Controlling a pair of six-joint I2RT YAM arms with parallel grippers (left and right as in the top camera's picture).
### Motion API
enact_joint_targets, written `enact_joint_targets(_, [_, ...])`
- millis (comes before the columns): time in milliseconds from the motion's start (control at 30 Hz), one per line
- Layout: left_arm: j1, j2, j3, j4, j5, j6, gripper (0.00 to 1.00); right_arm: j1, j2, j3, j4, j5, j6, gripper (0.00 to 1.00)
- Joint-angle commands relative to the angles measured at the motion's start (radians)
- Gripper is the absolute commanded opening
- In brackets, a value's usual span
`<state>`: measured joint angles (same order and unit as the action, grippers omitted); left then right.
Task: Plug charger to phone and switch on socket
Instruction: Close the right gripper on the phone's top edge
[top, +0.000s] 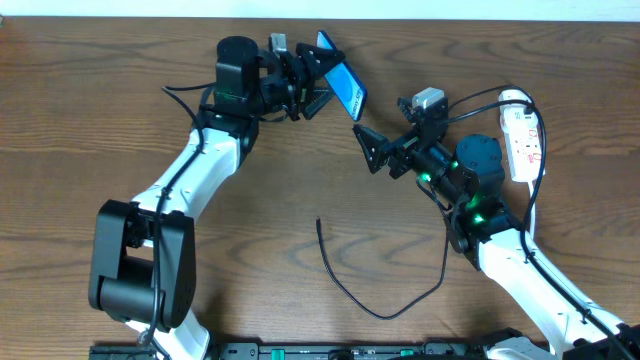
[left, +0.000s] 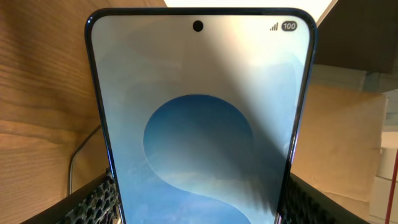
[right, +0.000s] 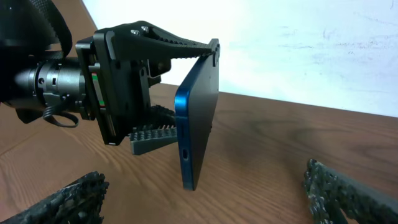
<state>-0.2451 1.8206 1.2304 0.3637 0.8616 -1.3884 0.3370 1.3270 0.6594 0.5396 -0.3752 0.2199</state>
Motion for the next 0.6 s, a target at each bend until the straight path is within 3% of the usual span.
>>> enact_joint_targets(0, [-0.010, -0.029, 0.007, 0.013, 0.008, -0.005, 0.07, 0.005, 0.010, 0.019, 0.003, 0.006, 0.011, 0.99])
enact_joint_targets(567, [-0.037, -0.029, 0.007, 0.021, 0.008, -0.005, 0.07, 0.005, 0.011, 0.020, -0.004, 0.057, 0.012, 0.99])
